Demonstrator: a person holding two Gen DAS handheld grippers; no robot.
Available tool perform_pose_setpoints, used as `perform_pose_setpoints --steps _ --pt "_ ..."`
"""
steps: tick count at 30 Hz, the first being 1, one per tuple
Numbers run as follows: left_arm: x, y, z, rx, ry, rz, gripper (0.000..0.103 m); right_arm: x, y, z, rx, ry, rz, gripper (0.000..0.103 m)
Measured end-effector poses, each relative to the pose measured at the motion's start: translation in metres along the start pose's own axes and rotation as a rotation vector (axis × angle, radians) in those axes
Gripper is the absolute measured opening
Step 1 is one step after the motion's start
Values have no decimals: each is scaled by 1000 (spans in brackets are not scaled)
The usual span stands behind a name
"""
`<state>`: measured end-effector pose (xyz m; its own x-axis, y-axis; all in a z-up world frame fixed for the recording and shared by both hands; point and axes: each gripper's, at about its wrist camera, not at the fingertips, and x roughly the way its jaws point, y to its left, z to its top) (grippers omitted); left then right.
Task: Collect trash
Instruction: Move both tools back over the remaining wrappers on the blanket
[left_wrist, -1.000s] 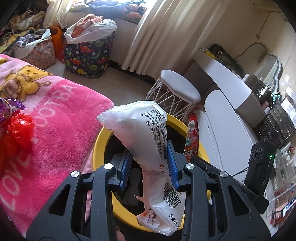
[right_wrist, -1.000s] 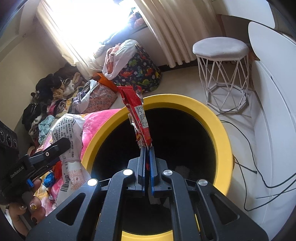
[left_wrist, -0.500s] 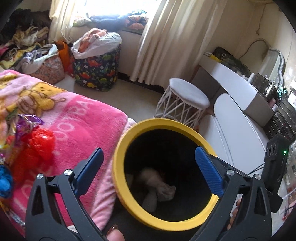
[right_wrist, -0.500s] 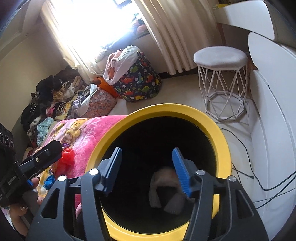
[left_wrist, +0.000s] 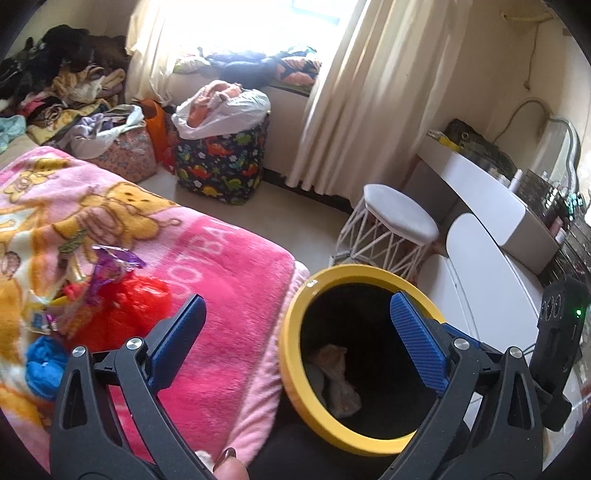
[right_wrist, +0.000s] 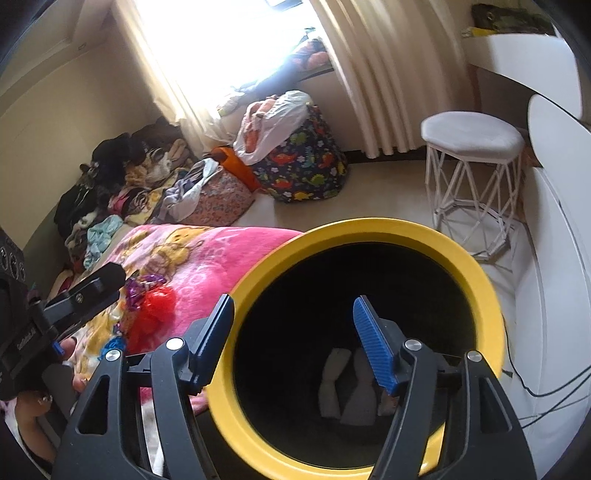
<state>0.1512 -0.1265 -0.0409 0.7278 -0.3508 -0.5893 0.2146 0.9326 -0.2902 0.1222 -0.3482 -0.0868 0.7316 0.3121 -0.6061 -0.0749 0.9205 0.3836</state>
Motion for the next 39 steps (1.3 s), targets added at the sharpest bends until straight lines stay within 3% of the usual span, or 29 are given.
perform_pose_setpoints --steps 22,39 --pt "-37 70 12 -115 -93 94 92 25 80 8 -166 38 108 71" --pt "-52 137 13 -210 -116 203 92 61 129 9 -237 111 196 73"
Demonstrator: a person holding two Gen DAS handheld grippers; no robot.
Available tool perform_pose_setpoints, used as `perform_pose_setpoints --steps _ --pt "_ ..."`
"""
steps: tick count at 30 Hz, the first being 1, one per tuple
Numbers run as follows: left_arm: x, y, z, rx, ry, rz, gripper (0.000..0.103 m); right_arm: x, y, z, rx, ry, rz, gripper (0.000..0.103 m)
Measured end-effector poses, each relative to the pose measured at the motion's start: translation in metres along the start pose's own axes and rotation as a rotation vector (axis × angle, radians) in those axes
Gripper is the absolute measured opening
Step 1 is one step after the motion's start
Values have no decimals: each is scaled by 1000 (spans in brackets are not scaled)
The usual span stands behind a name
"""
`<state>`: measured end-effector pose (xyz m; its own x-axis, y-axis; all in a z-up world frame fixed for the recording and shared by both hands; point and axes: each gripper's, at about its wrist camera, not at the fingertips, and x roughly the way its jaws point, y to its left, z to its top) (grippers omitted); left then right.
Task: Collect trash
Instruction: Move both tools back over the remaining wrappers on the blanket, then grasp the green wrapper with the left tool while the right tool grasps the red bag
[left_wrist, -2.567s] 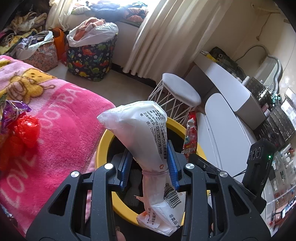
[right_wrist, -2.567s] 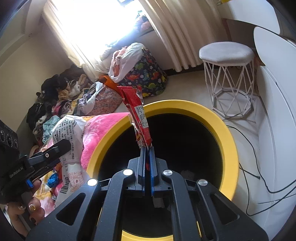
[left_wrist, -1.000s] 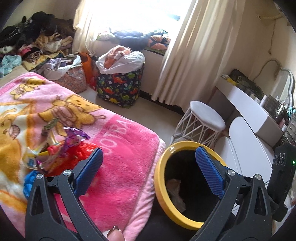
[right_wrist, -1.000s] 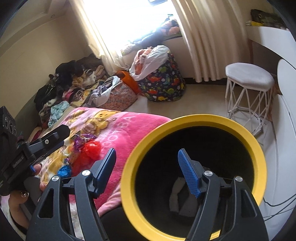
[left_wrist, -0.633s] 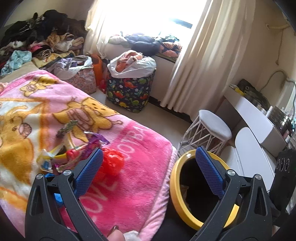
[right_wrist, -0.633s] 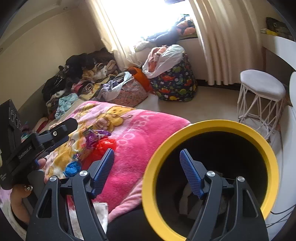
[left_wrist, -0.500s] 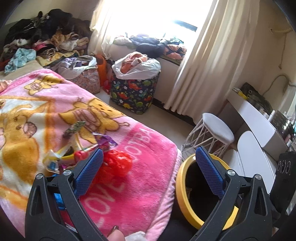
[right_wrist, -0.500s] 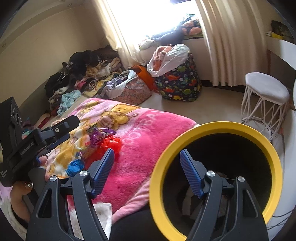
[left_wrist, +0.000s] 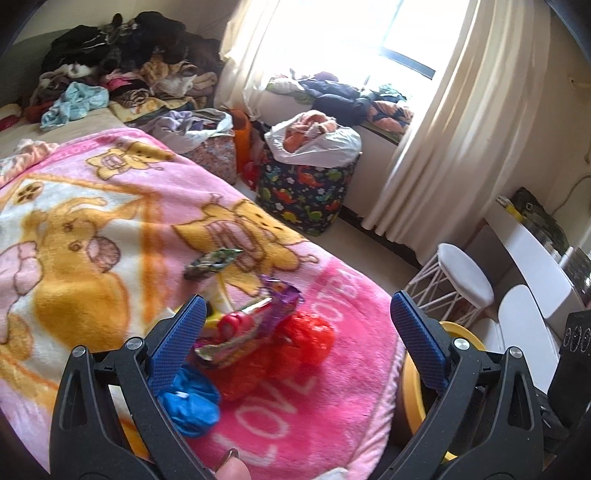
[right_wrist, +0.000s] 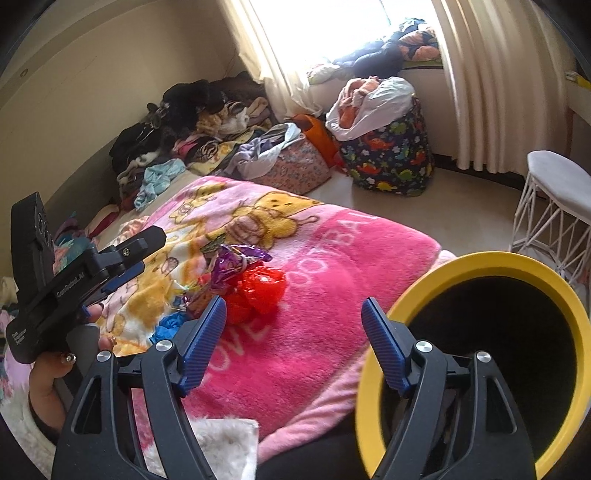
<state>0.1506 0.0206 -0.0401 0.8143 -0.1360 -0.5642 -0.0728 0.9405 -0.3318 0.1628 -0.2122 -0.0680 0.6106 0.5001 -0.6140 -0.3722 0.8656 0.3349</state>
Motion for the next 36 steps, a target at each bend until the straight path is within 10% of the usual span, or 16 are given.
perform_pose_setpoints --steps 19,36 --pt "33 46 15 -5 68 118 84 72 19 15 -17 109 61 74" --pt "99 45 26 116 188 206 54 118 17 16 17 192 92 74"
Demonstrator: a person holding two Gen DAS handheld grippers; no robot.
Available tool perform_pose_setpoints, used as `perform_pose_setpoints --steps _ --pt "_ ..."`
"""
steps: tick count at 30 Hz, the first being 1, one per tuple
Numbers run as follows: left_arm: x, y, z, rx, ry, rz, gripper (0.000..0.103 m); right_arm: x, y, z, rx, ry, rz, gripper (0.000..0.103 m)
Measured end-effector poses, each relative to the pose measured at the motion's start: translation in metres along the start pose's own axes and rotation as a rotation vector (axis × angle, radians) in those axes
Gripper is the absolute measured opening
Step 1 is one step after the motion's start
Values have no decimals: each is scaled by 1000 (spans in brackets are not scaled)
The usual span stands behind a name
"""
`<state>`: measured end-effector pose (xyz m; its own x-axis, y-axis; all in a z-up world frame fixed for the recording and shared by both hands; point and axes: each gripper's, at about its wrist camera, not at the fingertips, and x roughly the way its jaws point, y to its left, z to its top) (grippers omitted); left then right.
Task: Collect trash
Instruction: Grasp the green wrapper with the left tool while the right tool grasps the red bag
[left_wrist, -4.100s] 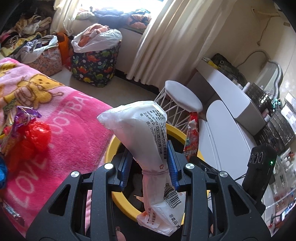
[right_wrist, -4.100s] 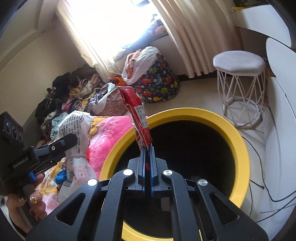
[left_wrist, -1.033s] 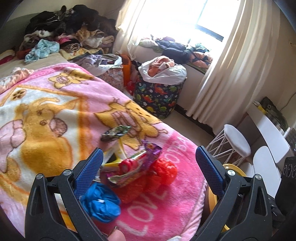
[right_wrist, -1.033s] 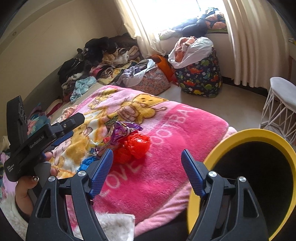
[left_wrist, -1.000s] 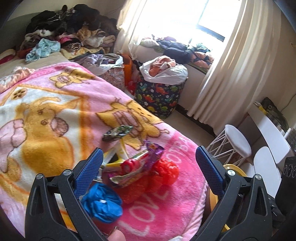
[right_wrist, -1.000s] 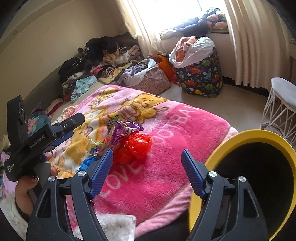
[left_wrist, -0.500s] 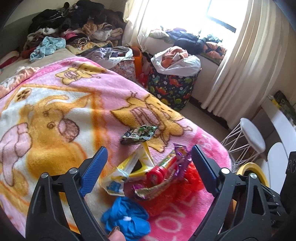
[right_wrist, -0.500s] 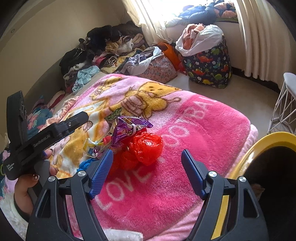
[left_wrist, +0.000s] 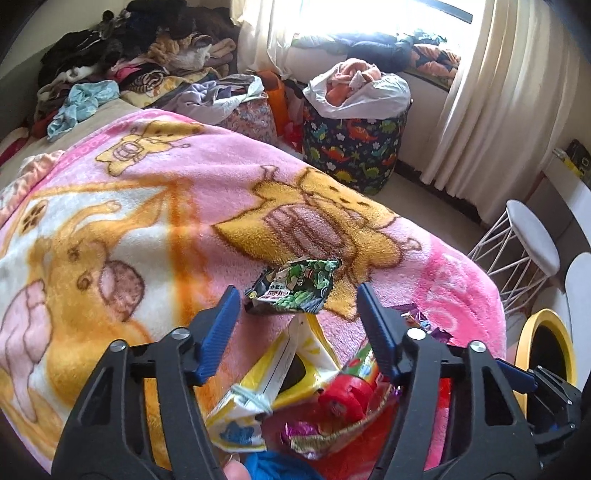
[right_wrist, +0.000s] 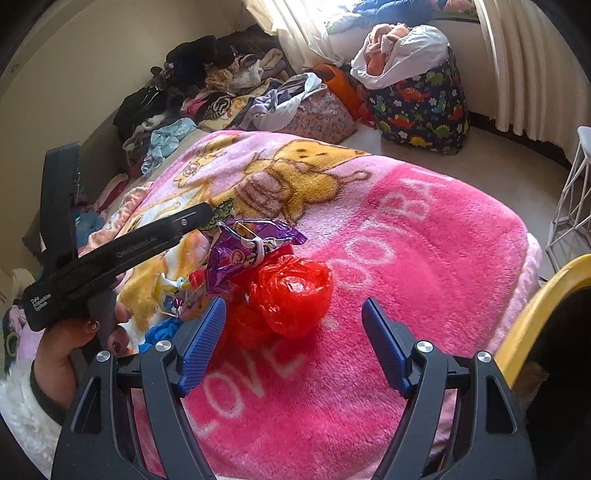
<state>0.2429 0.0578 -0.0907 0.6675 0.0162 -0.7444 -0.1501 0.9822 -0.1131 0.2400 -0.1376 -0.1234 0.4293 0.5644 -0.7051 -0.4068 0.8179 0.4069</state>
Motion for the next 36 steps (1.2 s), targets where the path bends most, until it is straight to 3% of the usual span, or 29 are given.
perform_pose_setpoints --steps 4,7,10,11,15,21,36 --pt "10 -2 1 24 24 11 44 14 2 5 0 33 10 73" --pt "14 1 0 15 31 11 34 23 5 6 -16 57 18 65" --pt "12 -1 -1 30 21 7 27 27 7 2 -31 74 27 44" --pt "11 -2 -1 35 18 5 19 27 7 0 -31 73 33 36" --pt "7 -2 -3 31 14 -15 9 19 7 -5 -29 56 41 23" --pt "-3 1 -7 2 -12 -24 2 1 5 -16 -23 39 29 19" --pt "-53 8 -17 -79 -103 -69 1 -45 -12 -45 33 -6 6 18"
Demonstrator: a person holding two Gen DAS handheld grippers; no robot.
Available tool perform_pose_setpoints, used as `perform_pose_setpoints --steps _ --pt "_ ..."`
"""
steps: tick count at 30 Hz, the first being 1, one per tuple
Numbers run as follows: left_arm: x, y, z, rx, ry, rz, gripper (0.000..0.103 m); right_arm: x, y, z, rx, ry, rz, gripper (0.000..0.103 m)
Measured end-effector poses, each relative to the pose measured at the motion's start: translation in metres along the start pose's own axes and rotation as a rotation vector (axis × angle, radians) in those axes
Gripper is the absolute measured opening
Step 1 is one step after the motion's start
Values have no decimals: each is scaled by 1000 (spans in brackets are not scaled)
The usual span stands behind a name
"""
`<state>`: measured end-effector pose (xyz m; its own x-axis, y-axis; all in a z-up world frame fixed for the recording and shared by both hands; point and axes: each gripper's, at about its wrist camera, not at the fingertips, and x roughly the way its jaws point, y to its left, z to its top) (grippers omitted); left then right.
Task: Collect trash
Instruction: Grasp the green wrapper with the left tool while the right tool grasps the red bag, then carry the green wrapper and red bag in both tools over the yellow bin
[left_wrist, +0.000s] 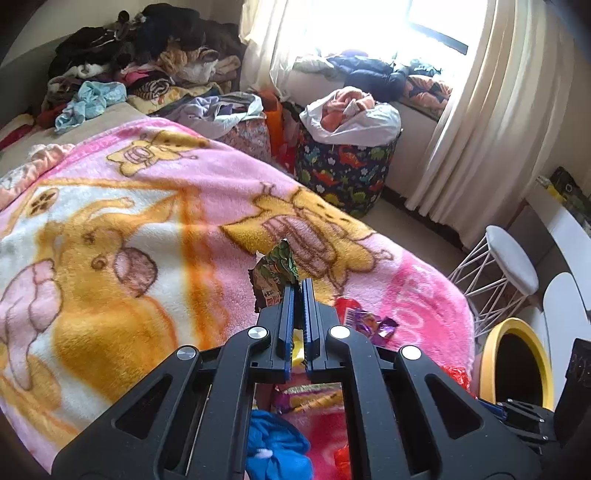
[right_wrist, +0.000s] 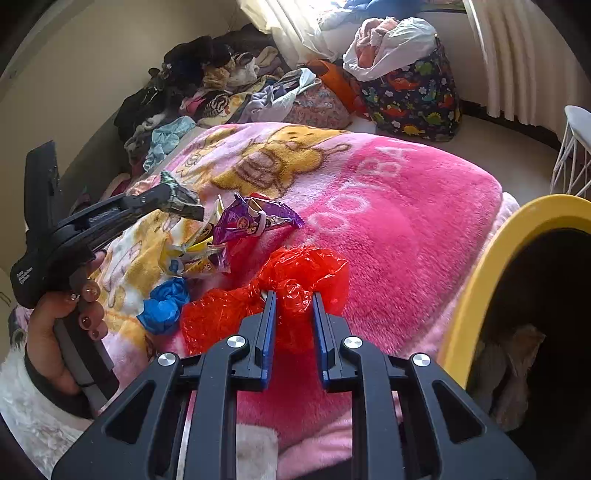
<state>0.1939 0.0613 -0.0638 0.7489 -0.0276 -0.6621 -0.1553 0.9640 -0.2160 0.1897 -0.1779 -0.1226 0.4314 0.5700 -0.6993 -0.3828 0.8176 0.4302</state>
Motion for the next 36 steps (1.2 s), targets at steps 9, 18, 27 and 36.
perform_pose_setpoints --steps 9,18,27,36 --pt "-27 -12 -3 18 -35 -18 1 -21 4 0 1 -44 15 18" --pt "-49 -28 -4 32 -58 -56 1 -44 3 1 7 -99 13 18" --pt "-61 -56 -6 71 -68 -104 1 -67 -12 1 43 -152 0 18" --pt "-64 -79 -14 105 -55 -144 1 -87 -28 -3 84 -191 -10 18"
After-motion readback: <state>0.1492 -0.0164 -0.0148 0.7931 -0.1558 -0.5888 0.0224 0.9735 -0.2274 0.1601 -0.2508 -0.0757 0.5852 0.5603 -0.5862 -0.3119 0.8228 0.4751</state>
